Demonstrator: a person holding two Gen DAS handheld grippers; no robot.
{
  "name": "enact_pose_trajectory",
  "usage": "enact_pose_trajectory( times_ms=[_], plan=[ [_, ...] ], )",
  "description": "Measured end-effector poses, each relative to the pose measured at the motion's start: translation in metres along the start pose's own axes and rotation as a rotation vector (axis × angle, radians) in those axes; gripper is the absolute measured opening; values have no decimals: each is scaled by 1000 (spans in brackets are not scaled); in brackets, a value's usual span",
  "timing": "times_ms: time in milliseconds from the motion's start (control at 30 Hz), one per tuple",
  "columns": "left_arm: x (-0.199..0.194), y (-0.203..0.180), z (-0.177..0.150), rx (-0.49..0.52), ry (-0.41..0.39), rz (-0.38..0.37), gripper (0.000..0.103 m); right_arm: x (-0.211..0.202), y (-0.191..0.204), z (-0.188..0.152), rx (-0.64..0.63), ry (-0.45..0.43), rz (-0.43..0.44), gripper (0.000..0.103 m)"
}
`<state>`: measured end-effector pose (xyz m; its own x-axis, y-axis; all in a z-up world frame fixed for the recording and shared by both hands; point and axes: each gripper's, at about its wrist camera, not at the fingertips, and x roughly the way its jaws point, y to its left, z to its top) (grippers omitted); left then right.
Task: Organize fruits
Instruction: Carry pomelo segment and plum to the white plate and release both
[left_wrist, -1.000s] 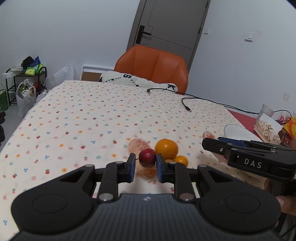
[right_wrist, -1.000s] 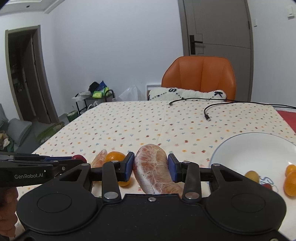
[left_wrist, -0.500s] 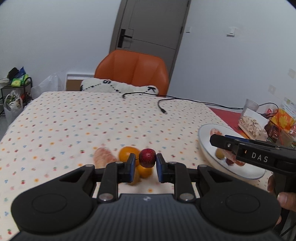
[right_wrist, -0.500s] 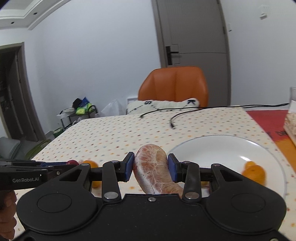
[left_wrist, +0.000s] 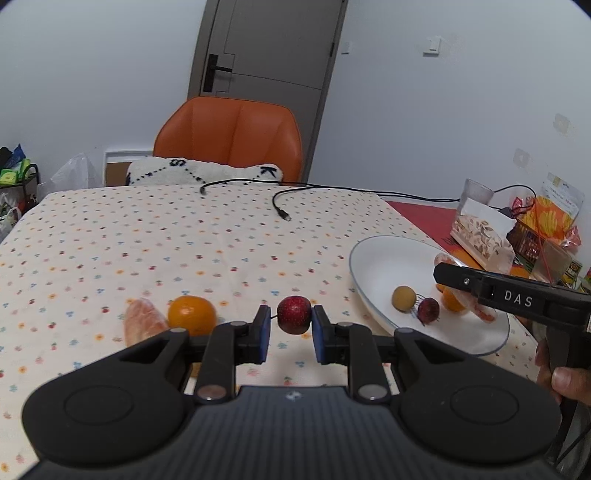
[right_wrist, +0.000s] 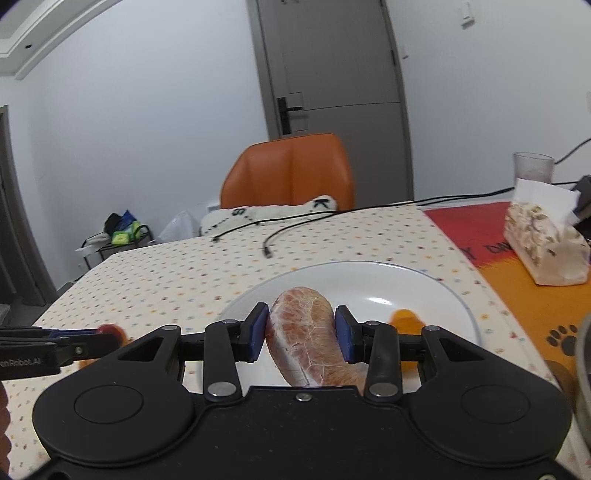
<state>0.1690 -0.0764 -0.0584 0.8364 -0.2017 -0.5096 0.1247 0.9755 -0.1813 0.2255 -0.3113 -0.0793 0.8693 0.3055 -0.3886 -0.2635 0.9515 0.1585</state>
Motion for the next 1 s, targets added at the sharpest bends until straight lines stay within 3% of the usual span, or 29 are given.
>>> enact_pose_trajectory(
  times_ms=[567,1000],
  plan=[
    [25,-46,8,65,7,-62,22,-5,-30,-10,35,4,-41,43],
    [31,-71,12,87,-1,-91,26,-29,-27,-24,74,18,1,43]
  ],
)
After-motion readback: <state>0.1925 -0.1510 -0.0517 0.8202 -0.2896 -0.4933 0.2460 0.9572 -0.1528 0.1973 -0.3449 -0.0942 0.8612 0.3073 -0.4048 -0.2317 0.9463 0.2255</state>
